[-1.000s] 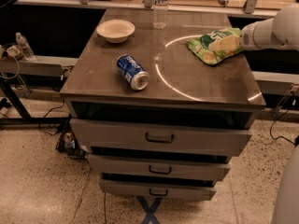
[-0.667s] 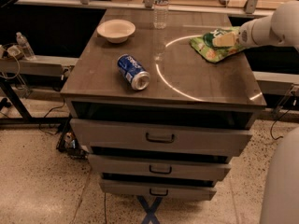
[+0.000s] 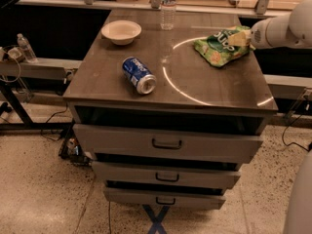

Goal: Pick green rice chip bag

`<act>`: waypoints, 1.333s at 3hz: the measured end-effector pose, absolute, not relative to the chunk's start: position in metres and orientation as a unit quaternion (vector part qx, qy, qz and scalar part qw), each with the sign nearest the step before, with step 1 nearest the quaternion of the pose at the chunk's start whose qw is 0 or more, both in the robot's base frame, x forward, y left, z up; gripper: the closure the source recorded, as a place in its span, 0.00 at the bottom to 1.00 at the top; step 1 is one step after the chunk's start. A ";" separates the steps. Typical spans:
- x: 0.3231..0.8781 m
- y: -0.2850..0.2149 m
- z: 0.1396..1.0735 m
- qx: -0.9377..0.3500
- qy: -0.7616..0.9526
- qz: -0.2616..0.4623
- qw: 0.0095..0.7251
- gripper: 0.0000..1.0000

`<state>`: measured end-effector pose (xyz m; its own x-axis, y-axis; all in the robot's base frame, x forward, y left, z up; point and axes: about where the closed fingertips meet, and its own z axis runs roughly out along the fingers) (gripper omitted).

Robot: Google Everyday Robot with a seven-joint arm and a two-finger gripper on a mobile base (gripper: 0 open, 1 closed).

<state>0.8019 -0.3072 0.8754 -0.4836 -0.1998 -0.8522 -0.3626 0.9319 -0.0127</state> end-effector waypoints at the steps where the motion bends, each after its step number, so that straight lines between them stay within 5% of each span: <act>1: 0.784 -0.291 0.868 -0.164 0.864 0.106 0.464 1.00; 4: 0.780 -0.287 0.869 -0.164 0.866 0.111 0.460 1.00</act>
Offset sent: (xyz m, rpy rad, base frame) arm -0.0742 0.0507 0.0664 0.1335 0.0017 0.1331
